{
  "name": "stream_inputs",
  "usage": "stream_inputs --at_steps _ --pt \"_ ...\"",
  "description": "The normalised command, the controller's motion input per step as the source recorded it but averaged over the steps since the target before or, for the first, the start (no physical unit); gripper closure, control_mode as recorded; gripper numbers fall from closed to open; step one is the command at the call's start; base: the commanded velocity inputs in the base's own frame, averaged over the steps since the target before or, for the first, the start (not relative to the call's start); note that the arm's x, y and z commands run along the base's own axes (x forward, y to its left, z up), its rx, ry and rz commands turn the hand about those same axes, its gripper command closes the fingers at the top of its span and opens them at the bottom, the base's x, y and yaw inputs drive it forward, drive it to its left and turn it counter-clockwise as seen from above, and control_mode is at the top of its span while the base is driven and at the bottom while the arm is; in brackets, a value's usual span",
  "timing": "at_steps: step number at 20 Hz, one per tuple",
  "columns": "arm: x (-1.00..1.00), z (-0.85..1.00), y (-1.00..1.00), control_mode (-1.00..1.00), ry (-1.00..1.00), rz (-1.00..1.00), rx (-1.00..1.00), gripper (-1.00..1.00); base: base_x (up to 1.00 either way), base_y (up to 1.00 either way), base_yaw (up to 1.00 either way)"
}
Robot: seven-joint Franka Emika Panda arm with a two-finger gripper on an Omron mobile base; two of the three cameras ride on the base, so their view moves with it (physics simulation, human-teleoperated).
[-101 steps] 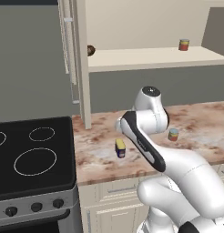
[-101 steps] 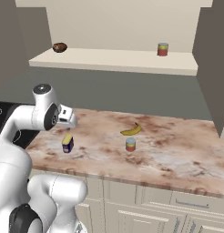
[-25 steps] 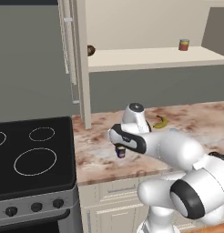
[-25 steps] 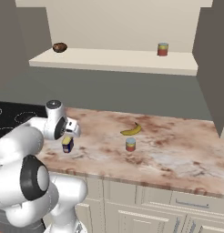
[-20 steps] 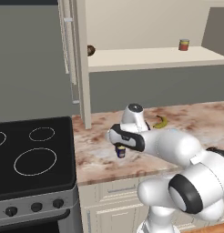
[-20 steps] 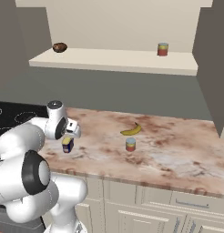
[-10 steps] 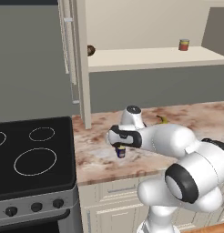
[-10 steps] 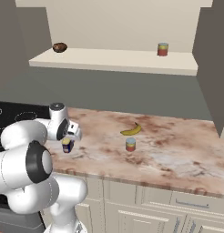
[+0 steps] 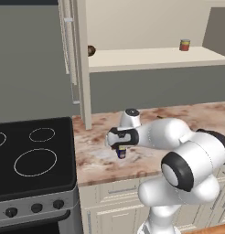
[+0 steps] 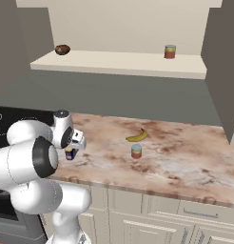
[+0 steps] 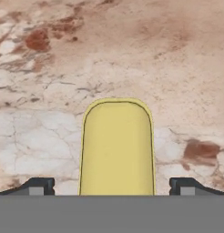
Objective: Pick the cans from the counter and place them in their designated side in the cabinet.
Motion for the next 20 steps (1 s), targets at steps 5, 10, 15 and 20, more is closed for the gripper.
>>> stream_inputs --at_steps 5,10,15,20 --pt "0.12 -0.2 0.01 -1.0 0.03 0.0 0.0 -1.0 0.0 0.0 0.0" --pt "0.1 -0.2 0.02 -1.0 0.03 0.0 0.0 1.0 0.0 0.0 0.0" --pt "0.0 -0.05 0.0 -1.0 0.0 0.0 0.0 1.0 0.0 0.0 0.0" --pt "-0.02 0.01 0.0 -1.0 -0.01 0.0 0.0 1.0 0.0 0.0 0.0"
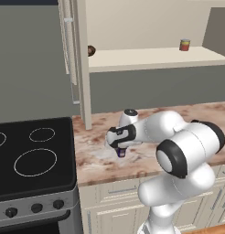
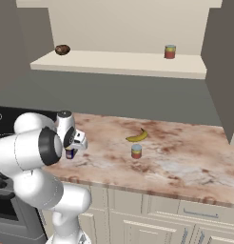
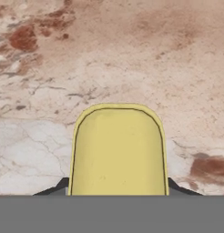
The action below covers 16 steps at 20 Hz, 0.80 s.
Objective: Pick the cans from the counter and place them in their designated side in the cabinet.
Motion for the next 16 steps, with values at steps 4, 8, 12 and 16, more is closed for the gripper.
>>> stream_inputs --at_steps 4,8,12,16 --pt "-0.11 0.14 0.0 -1.0 -0.05 0.0 -0.02 1.0 0.0 0.0 0.0" --pt "-0.12 0.22 0.0 -1.0 -0.07 0.0 -0.05 1.0 0.0 0.0 0.0" --pt "-0.07 0.24 -0.04 -1.0 -0.04 0.0 -0.07 1.0 0.0 0.0 0.0" --pt "-0.08 0.22 -0.14 -1.0 -0.01 0.0 -0.07 1.0 0.0 0.0 0.0"
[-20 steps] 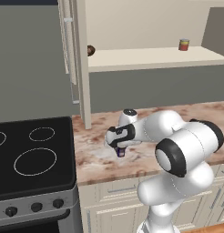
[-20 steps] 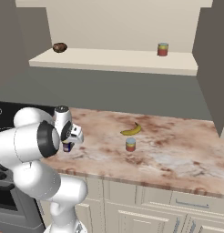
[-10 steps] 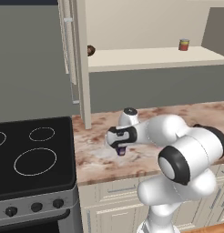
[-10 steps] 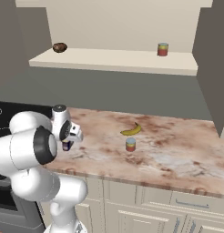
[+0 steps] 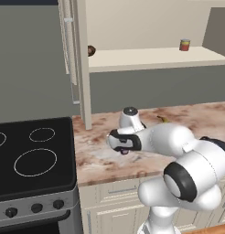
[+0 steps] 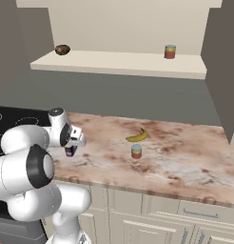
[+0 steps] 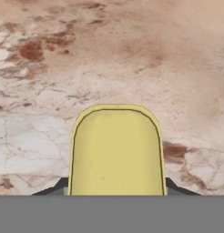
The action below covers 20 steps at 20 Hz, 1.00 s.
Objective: Pick the cans from the counter and place them in their designated side in the cabinet.
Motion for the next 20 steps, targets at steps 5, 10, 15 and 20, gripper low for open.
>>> stream_inputs --at_steps 5,10,15,20 --pt "-0.04 0.21 -0.2 -1.0 0.0 0.0 -0.05 1.0 0.0 0.0 0.0" --pt "-0.06 0.21 -0.21 -1.0 0.0 0.0 -0.02 1.0 0.0 0.0 0.0" --pt "-0.09 0.28 -0.14 -1.0 0.0 0.01 0.0 1.0 0.0 0.0 0.0" --pt "-0.12 0.32 -0.14 -1.0 0.0 0.01 0.0 1.0 0.0 0.0 0.0"
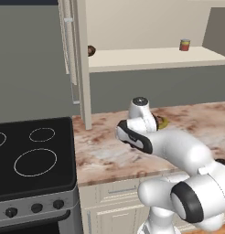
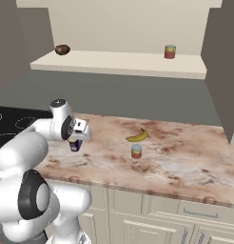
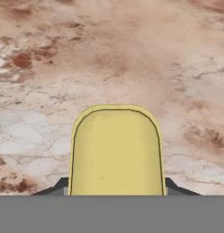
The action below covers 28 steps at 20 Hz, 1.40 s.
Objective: Pick the cans from the counter and place them in their designated side in the cabinet.
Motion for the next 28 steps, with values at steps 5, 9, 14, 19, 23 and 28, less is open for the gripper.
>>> stream_inputs --at_steps 5,9,14,19,23,28 --pt "-0.05 0.26 -0.17 -1.0 0.0 0.01 0.0 1.0 0.0 0.0 0.0" --pt "-0.05 0.28 -0.19 -1.0 0.0 0.0 -0.01 1.0 0.0 0.0 0.0" --pt "-0.04 0.18 -0.2 -1.0 0.0 0.0 0.0 1.0 0.0 0.0 0.0" --pt "-0.02 0.15 -0.21 -1.0 0.0 0.0 0.0 1.0 0.0 0.0 0.0" --pt "0.0 0.25 -0.2 -1.0 0.0 0.0 0.0 1.0 0.0 0.0 0.0" --pt "-0.01 0.27 -0.26 -1.0 0.0 0.0 0.0 1.0 0.0 0.0 0.0"
